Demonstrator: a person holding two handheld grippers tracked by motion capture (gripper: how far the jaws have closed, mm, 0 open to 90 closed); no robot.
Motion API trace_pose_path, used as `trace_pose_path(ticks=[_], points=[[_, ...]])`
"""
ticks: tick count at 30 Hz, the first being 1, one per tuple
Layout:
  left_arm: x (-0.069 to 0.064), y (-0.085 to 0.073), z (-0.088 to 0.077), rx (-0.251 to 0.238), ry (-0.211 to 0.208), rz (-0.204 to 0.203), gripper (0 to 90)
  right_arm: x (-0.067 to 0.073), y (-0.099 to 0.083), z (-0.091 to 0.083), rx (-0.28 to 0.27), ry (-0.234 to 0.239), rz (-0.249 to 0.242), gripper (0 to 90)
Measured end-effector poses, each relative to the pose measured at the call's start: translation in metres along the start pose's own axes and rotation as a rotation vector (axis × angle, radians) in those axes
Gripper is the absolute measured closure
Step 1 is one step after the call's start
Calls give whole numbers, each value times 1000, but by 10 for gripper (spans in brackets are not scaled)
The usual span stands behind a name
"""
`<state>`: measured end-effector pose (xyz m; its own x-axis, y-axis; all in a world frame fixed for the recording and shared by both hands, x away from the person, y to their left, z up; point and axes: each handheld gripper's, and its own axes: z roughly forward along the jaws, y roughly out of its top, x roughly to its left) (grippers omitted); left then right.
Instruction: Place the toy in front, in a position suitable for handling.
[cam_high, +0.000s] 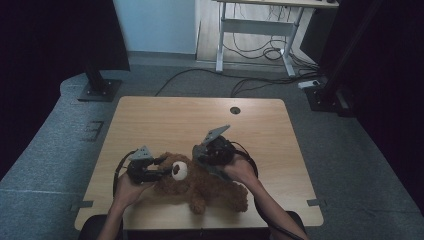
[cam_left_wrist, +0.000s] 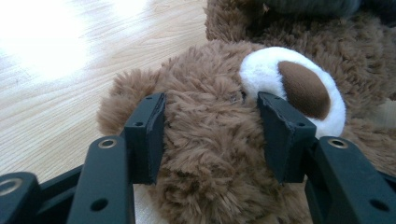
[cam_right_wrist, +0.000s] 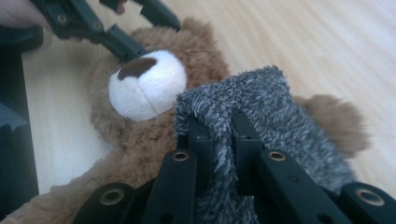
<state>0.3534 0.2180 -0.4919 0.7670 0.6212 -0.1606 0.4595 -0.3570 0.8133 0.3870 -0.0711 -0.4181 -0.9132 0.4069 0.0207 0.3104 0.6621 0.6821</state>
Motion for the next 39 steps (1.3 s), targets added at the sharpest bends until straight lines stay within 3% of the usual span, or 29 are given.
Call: trace_pose_path(ticks=[4,8,17,24,27,30,34,39], points=[[0,-1,0,0,2,-4,437,1,-5,13,31,12,-4,813],[1,-2,1,0,-4,-11,437,-2,-13,11,32,7,8,815],[1,-2,1,6,0,-4,437,-12,-37,-9,24,-61,55,816],[1,-2,2,2,4,-9,437,-24,-70,-27,62,-142,109,816],[2,-2,2,-1,6,-14,437,-30,-90,-33,87,-167,148,815],[2,-2,2,-1,7,-17,437,-32,-98,-38,81,-173,168,814],[2,-3,3,-3,10,-19,437,-30,-98,-46,44,-168,177,814],[4,-3,4,-6,14,-38,438,-19,-74,-59,-17,-149,131,814]])
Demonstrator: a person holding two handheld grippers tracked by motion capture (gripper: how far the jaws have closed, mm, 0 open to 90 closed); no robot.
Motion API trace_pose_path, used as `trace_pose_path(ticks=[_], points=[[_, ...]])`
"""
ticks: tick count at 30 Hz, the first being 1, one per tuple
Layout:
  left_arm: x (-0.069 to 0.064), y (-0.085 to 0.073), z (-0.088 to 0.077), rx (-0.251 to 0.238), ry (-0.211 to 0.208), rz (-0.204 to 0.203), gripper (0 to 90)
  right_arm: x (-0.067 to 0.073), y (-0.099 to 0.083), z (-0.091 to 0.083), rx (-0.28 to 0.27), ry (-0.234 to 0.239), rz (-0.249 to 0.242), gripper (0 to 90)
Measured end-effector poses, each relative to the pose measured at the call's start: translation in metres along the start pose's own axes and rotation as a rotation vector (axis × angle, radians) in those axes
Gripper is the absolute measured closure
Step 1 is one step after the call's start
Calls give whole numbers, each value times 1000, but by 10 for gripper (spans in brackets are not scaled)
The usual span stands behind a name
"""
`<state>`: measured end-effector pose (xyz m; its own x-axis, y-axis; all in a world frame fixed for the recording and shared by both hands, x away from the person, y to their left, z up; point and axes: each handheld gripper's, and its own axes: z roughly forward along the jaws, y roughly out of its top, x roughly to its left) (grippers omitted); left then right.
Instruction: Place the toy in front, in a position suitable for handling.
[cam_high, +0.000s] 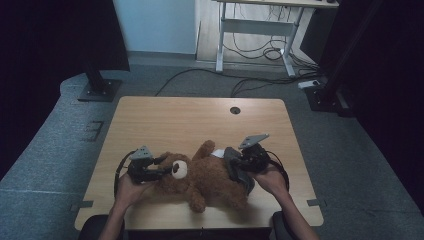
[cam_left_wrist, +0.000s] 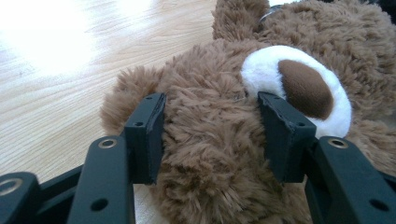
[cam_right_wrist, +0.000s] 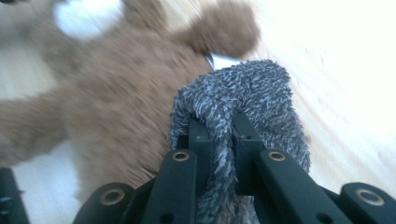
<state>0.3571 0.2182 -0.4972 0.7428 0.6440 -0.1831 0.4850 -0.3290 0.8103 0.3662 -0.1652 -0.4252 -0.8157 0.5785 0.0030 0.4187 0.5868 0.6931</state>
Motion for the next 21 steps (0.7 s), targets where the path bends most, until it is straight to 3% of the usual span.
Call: trace_pose_path(ticks=[5,12,17,21], points=[[1,0,0,0,2,-3,437,18,26,0,-19,48,-55,813],[1,1,1,2,6,-4,438,42,56,22,-8,116,-126,813],[2,1,1,1,9,-11,437,59,65,44,16,160,-161,813],[2,0,1,-1,9,-18,437,64,62,56,42,178,-171,813]])
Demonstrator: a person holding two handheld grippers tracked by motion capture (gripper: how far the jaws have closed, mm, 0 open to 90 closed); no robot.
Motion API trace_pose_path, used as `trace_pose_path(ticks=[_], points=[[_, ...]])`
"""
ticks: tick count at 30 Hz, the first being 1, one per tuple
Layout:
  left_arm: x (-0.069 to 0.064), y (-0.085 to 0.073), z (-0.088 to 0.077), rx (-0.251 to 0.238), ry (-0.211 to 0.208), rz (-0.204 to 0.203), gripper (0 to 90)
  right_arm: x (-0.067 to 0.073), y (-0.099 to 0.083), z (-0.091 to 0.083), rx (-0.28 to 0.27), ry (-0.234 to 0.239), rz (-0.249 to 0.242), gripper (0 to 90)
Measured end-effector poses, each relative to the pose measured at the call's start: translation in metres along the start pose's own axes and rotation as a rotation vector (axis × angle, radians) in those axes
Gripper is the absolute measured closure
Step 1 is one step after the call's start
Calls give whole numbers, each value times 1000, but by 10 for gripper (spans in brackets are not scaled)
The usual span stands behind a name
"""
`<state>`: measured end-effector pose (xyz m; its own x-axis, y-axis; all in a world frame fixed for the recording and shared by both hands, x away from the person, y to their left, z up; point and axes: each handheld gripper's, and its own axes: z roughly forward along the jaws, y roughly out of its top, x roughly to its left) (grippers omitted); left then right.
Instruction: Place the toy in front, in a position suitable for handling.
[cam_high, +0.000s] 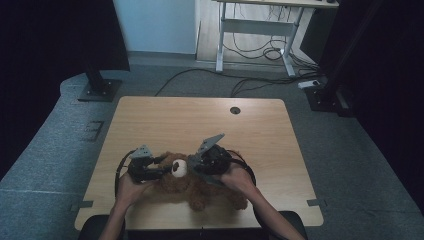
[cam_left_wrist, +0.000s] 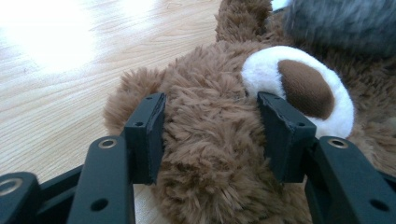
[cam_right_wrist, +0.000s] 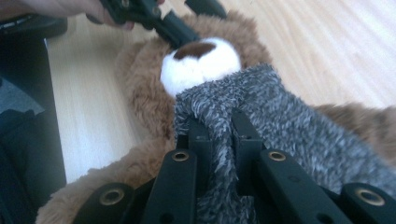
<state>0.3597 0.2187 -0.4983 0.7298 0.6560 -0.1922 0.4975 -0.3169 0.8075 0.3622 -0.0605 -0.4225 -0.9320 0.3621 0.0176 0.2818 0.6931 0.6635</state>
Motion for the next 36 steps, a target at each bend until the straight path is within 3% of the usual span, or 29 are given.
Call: trace_pose_path(ticks=[7,14,19,26,34,36], points=[[1,0,1,-1,-7,-7,437,-3,-18,3,10,34,45,816],[1,0,1,0,-5,-7,437,-3,-28,-4,15,11,40,819],[1,0,1,-3,-4,-8,437,-6,-41,-16,5,-6,63,819],[2,0,1,-8,-4,-14,437,-13,-67,-37,1,-54,110,819],[2,0,2,-11,3,-17,438,-24,-98,-52,58,-145,159,817],[2,0,2,-11,7,-18,439,-27,-107,-57,51,-154,185,817]])
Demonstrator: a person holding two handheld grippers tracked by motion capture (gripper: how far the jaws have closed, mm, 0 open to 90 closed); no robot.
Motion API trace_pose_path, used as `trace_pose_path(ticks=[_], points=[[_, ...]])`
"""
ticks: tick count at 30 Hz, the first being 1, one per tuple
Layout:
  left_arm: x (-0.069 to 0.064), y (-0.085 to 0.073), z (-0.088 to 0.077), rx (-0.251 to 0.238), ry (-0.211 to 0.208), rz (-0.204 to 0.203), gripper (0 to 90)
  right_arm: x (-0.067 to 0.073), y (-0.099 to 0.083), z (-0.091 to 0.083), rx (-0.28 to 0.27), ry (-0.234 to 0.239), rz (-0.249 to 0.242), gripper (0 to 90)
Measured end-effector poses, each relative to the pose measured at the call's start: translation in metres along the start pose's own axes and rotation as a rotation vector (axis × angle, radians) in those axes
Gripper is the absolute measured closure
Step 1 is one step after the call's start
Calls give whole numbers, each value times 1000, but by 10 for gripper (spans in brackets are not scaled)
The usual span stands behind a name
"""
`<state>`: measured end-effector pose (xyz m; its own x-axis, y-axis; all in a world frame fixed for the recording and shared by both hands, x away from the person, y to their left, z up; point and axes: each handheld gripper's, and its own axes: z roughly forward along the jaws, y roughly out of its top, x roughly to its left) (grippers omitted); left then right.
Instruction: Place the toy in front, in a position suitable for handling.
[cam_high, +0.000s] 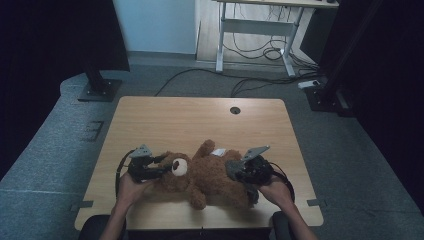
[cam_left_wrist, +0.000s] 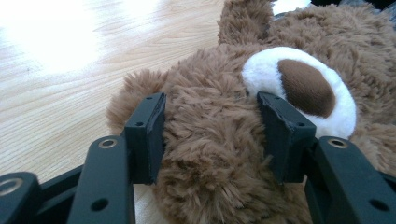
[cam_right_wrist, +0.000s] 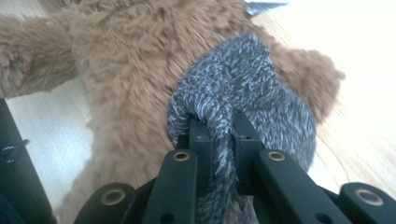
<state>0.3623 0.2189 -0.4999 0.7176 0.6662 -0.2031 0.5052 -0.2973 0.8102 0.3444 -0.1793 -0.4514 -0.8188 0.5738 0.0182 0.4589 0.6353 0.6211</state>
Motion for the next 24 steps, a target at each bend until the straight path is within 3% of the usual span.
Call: trace_pose_path(ticks=[5,10,13,18,24], points=[[0,0,1,0,5,-5,441,-2,2,-18,-56,4,16,817],[1,1,1,1,8,-7,441,8,23,-38,-118,20,-22,817],[1,1,1,0,7,-9,441,19,36,-43,-124,39,-59,816],[1,1,1,-1,5,-9,441,36,58,-35,-123,92,-116,816],[1,0,1,-2,4,-10,441,58,85,-7,-101,174,-185,816]])
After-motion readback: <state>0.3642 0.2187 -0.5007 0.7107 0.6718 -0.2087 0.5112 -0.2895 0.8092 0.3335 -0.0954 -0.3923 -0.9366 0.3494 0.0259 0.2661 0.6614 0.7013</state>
